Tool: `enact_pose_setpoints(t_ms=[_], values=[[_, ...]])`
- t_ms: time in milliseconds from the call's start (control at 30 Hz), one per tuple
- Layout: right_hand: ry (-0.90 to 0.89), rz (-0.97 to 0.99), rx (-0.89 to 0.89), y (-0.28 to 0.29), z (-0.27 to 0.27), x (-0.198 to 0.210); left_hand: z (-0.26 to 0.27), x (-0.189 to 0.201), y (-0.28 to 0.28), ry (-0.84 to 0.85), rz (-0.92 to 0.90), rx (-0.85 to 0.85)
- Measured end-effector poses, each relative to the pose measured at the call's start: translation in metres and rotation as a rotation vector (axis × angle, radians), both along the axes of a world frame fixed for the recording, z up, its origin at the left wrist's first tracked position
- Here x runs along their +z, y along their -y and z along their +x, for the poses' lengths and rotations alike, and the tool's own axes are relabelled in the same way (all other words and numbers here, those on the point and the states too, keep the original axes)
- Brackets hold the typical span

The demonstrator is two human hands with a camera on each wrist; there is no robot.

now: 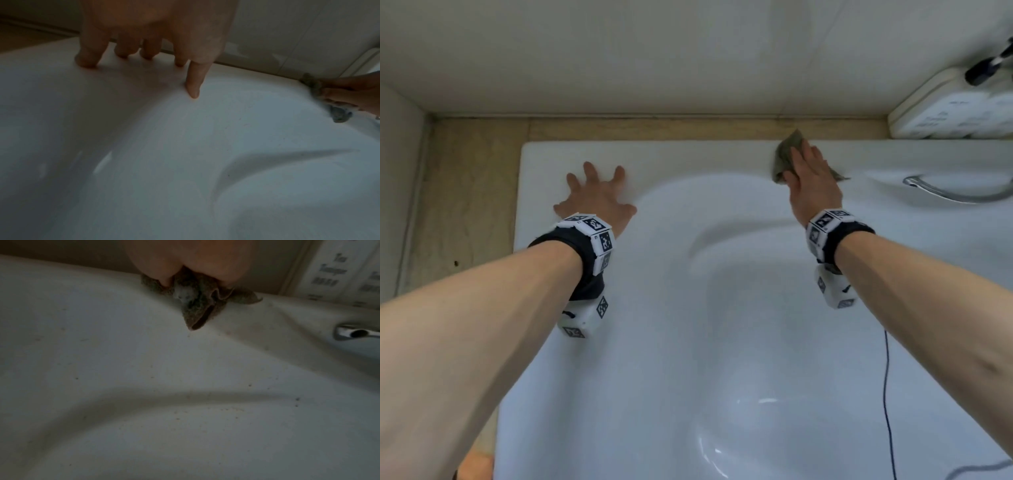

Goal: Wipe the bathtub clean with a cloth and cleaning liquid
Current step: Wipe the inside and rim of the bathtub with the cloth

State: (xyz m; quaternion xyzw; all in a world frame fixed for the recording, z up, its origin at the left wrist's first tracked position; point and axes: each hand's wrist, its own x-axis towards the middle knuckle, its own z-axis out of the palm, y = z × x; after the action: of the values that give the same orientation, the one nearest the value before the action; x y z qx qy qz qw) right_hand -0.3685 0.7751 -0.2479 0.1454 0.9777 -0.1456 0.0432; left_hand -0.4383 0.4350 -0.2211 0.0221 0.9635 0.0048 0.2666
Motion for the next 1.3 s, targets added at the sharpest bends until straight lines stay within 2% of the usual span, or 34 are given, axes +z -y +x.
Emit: enact_pose_setpoints(t_ms=[100, 233, 367, 400, 500, 567, 667, 900, 1067, 1167, 1300], values=[[0.016, -0.016, -0.053, -0.013, 0.002, -0.001, -0.004, 0.003, -0.003, 0.023, -0.015, -0.016], [-0.013, -0.039, -0.106, 0.011, -0.008, -0.002, -0.006, 0.009, -0.005, 0.053, -0.032, -0.064], [0.022, -0.043, 0.054, 0.058, -0.023, 0.002, -0.013, 0.026, 0.005, 0.062, 0.018, -0.085], [0.035, -0.050, 0.092, 0.072, -0.028, 0.001, -0.015, 0.031, 0.012, 0.079, 0.091, -0.049], [0.058, -0.070, 0.236, 0.125, -0.044, 0.003, -0.007, 0.049, 0.044, 0.121, 0.336, 0.210], [0.091, -0.104, 0.320, 0.169, -0.051, 0.009, 0.009, 0.055, 0.067, 0.067, 0.391, 0.282], [0.146, -0.092, 0.470, 0.232, -0.045, 0.015, 0.033, 0.054, 0.093, 0.029, 0.349, 0.290], [0.209, -0.156, 0.773, 0.322, 0.037, 0.024, 0.089, 0.079, 0.131, 0.013, 0.295, 0.365], [0.208, -0.120, 0.889, 0.351, 0.119, 0.037, 0.137, 0.103, 0.149, -0.044, 0.345, 0.345], [0.164, -0.173, 0.944, 0.362, 0.170, 0.035, 0.170, 0.112, 0.155, -0.040, 0.393, 0.329], [0.159, -0.214, 0.928, 0.372, 0.237, 0.026, 0.212, 0.121, 0.157, -0.011, 0.411, 0.288]])
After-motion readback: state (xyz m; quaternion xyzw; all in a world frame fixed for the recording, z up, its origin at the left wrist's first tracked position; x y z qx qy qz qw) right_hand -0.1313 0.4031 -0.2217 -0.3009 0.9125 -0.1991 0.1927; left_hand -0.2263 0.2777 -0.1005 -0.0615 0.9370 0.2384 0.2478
